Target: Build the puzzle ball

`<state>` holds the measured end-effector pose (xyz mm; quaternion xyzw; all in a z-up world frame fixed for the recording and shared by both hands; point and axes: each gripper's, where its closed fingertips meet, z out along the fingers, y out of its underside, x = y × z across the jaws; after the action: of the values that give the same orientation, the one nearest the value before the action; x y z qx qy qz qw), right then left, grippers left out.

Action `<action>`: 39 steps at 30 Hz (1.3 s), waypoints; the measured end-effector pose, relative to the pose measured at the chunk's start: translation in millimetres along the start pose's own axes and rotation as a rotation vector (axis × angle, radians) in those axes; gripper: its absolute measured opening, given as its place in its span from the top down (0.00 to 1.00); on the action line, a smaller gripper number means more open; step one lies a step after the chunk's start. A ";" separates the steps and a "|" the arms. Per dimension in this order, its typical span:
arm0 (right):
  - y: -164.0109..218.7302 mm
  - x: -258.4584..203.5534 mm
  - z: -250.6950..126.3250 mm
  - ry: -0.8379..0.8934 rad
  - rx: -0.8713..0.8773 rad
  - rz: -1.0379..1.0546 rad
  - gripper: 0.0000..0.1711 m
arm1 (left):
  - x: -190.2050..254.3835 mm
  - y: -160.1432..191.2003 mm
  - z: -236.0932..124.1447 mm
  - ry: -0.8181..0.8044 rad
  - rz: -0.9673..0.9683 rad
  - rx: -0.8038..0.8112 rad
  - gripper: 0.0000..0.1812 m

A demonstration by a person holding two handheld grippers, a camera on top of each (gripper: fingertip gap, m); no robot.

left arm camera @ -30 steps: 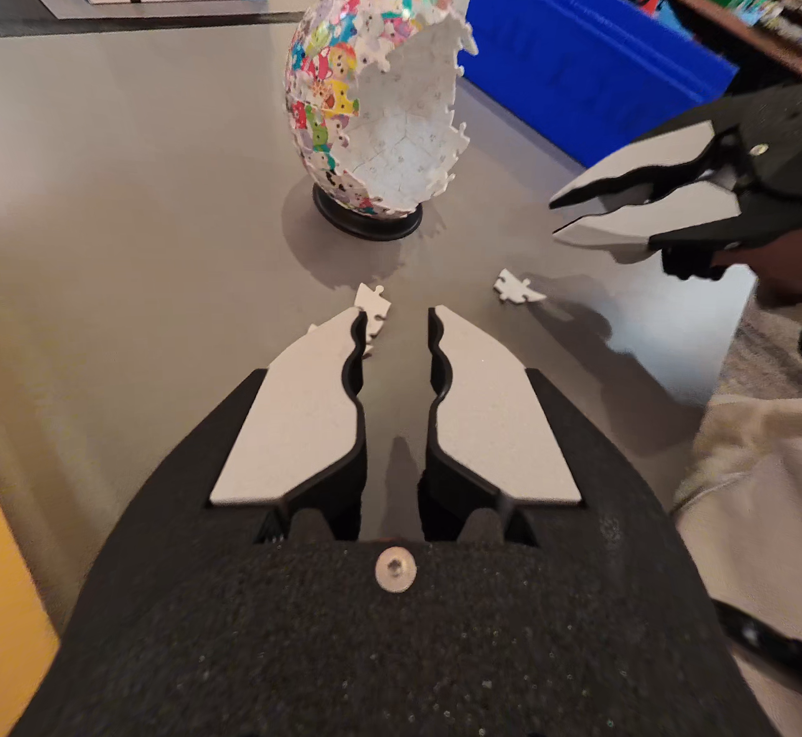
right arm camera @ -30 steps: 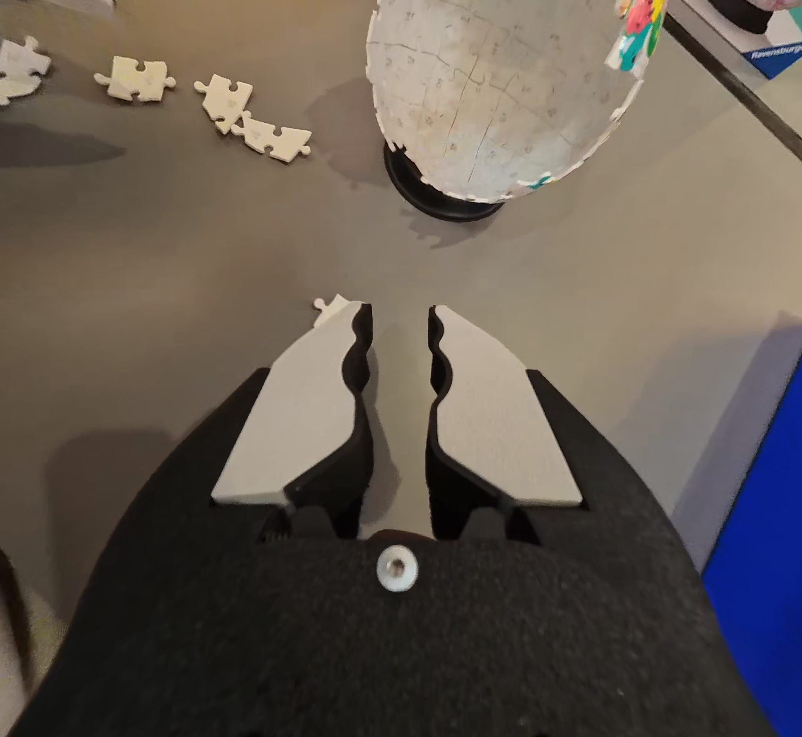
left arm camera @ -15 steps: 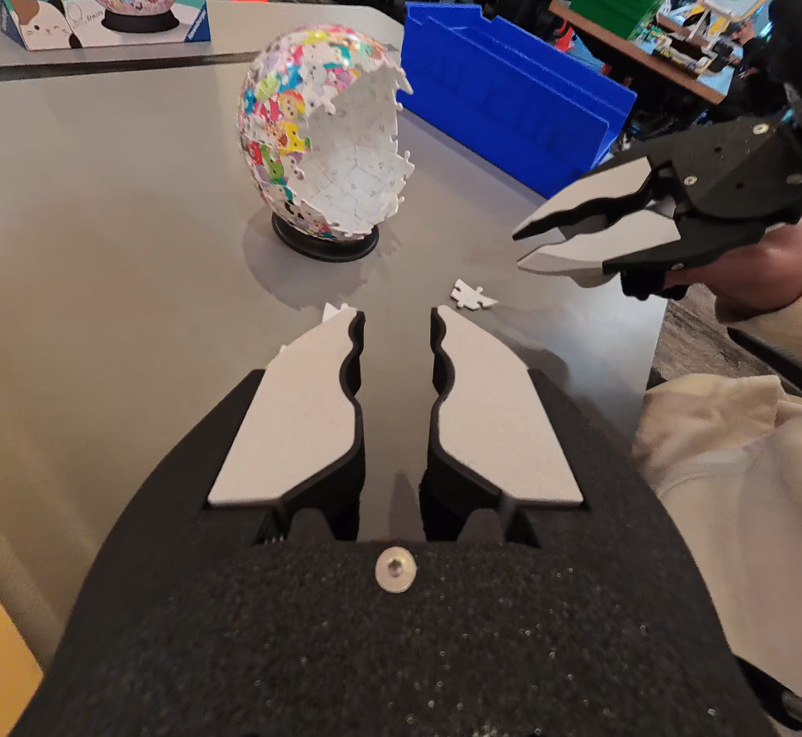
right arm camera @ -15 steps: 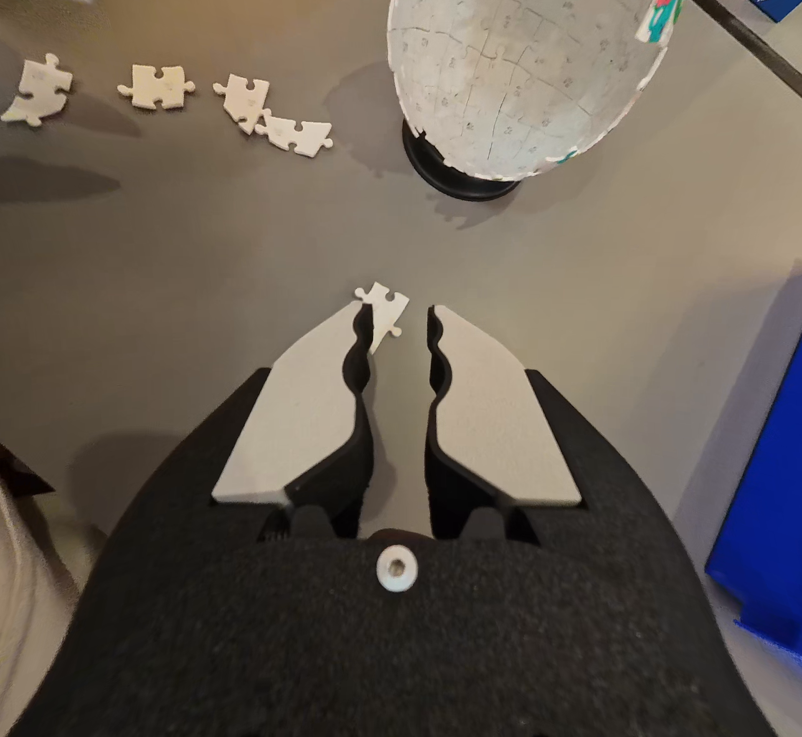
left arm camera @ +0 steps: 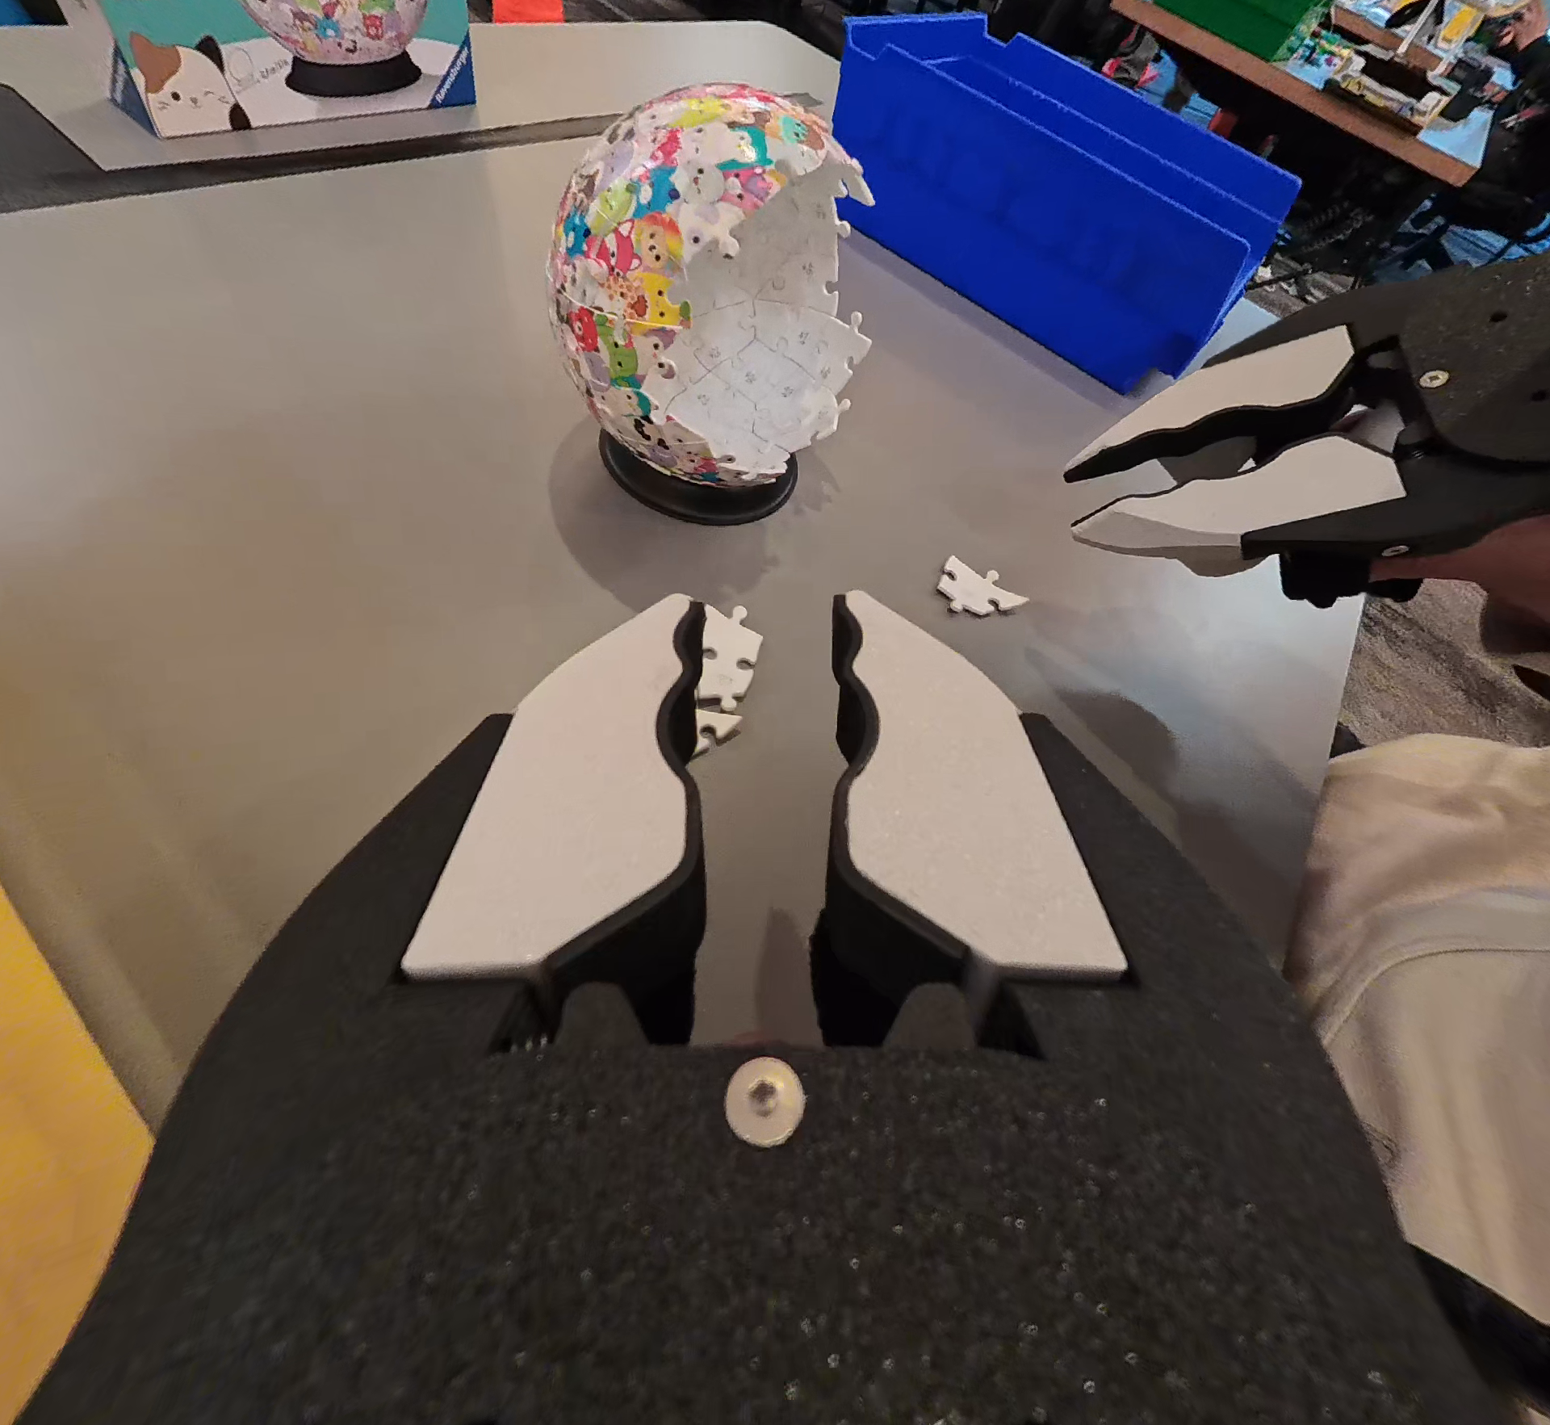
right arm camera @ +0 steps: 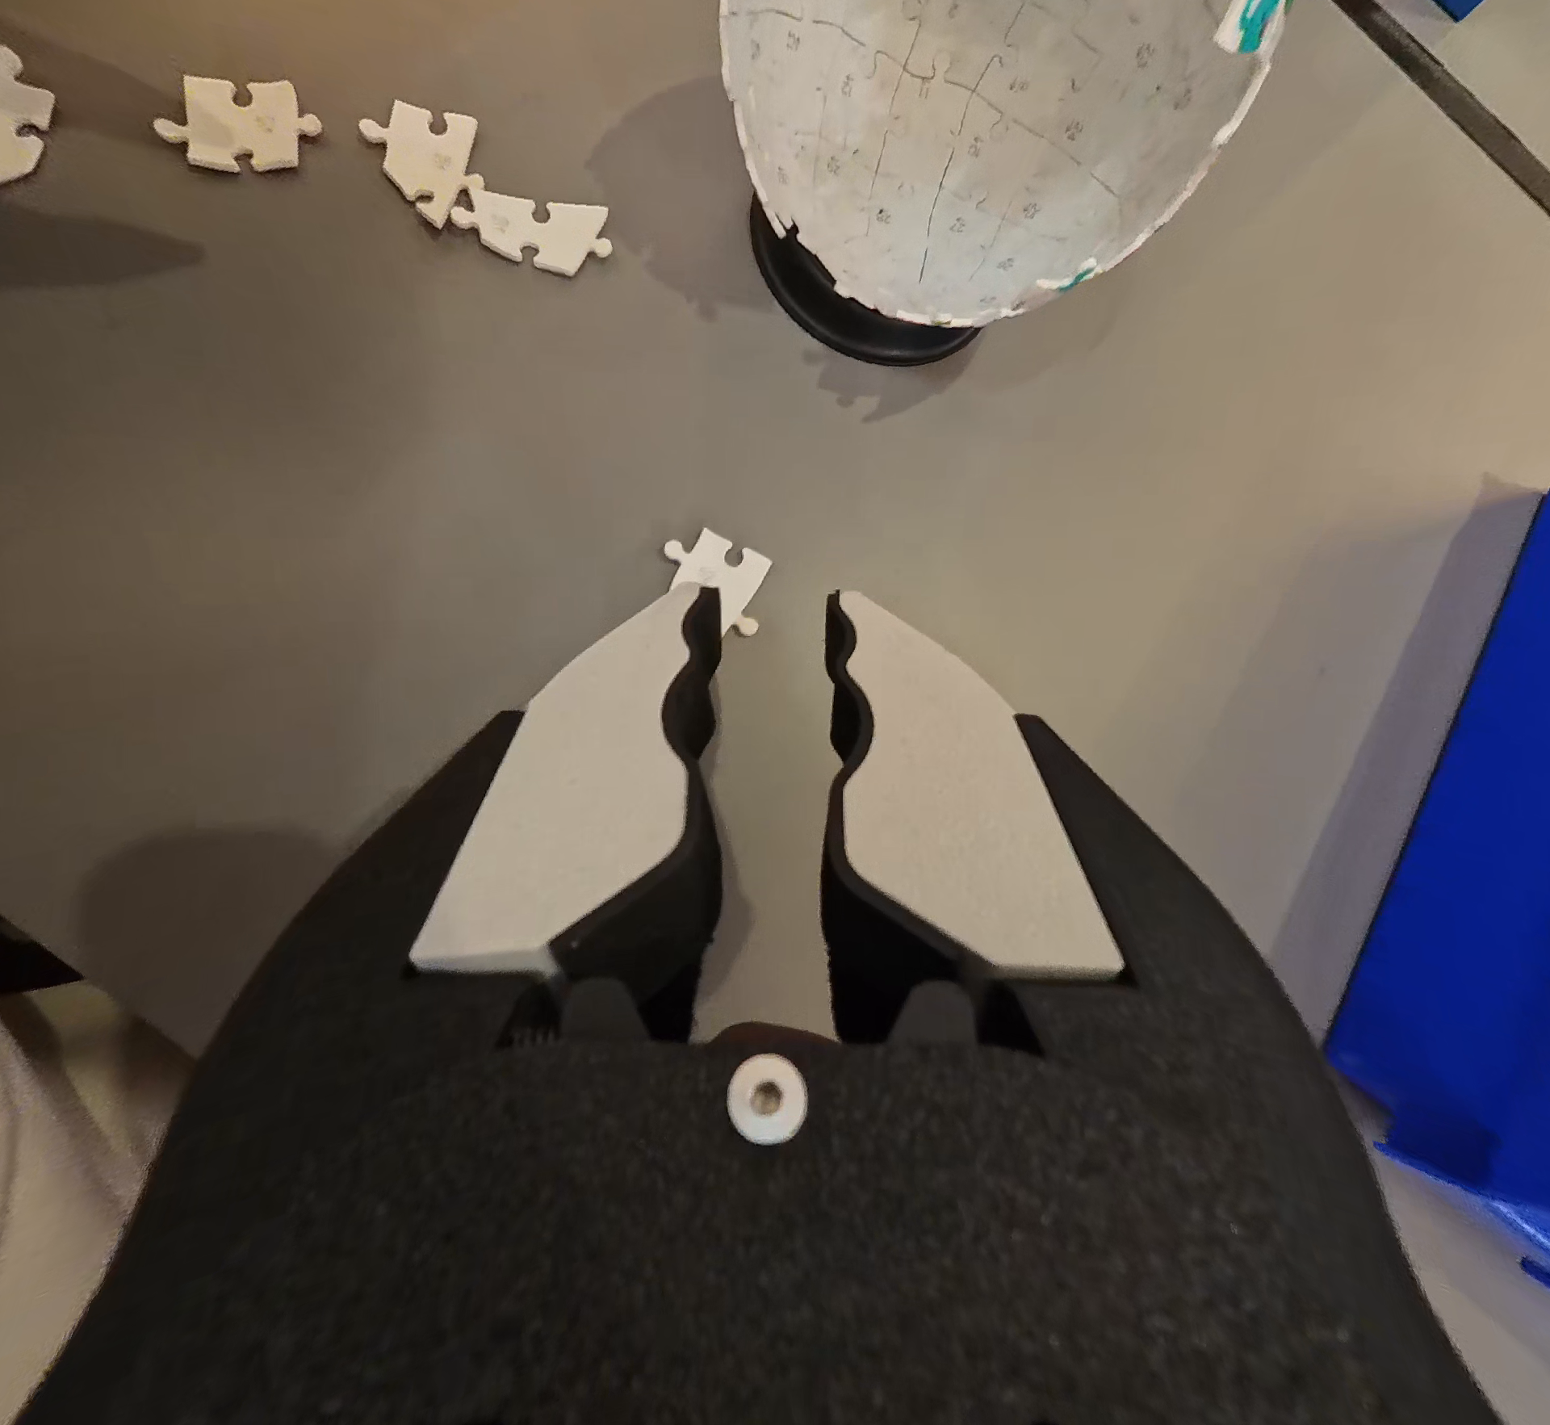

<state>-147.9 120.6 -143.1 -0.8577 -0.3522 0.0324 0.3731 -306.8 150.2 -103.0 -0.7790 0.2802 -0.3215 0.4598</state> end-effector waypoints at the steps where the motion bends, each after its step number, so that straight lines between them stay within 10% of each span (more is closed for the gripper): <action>1: -0.4 -0.2 0.2 0.001 -0.003 -0.004 0.86 | -0.8 -0.1 -0.4 0.000 -0.002 0.001 0.84; 22: 2.8 -9.7 2.9 0.000 -0.022 -0.039 0.86 | -6.2 1.3 -3.8 -0.032 0.017 -0.015 0.84; 39: 3.1 -24.8 -12.0 -0.342 0.227 -0.109 0.86 | 4.2 43.0 -10.1 -0.240 0.103 -0.243 0.84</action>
<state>-160.9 96.2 -141.7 -0.7717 -0.4504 0.1966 0.4036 -317.9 123.6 -136.7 -0.8462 0.2999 -0.1658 0.4082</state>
